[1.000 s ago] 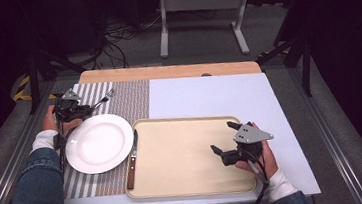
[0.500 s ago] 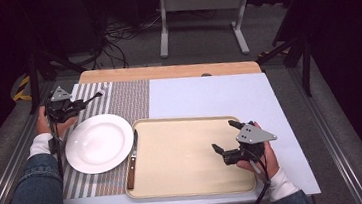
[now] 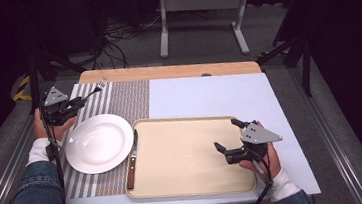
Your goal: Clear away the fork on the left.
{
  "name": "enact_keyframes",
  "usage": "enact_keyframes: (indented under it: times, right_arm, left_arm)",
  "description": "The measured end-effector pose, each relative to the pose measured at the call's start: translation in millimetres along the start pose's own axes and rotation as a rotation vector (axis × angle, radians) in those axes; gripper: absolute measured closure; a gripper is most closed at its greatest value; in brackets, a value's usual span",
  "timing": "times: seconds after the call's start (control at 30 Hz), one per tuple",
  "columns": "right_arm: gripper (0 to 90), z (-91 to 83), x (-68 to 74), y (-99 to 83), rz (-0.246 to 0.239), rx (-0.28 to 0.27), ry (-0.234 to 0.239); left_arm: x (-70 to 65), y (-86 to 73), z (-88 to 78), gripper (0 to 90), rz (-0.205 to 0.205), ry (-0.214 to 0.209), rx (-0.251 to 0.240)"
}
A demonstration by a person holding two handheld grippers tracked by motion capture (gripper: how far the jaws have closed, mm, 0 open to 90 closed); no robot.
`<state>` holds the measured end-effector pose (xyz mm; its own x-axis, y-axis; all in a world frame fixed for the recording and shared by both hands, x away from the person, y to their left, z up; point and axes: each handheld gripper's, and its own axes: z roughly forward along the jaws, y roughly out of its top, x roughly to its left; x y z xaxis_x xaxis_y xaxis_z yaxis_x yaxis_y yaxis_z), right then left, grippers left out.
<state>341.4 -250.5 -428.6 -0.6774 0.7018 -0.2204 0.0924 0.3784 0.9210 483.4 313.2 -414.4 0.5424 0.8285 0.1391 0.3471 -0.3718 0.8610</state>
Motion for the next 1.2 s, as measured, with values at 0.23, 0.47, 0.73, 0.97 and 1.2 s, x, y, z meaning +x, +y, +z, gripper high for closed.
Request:
enact_keyframes:
  times: [0.23, 0.47, 0.73, 0.97, 1.2]
  right_arm:
    - [7.1, -3.1, -2.8, 0.0, 0.007, -0.015, -0.016]
    - [7.1, -4.8, -4.1, 0.6, 0.008, -0.025, -0.025]
    - [7.1, -4.4, -1.3, 1.9, -0.005, -0.022, -0.029]
    - [7.1, -4.1, -1.3, 1.4, -0.003, -0.017, -0.032]
    - [7.1, -2.9, -1.0, 1.4, -0.003, -0.011, -0.029]
  left_arm:
    - [-13.0, 4.5, -16.5, 76.8, 0.01, 0.015, -0.047]
    - [-28.1, 11.3, -25.1, 76.8, 0.046, 0.016, -0.062]
    - [-46.4, 9.1, -28.4, 76.8, 0.056, -0.024, -0.088]
    - [-56.3, 7.8, -31.8, 76.8, 0.066, -0.037, -0.105]
    - [-69.9, 12.0, -34.8, 76.8, 0.089, -0.057, -0.12]
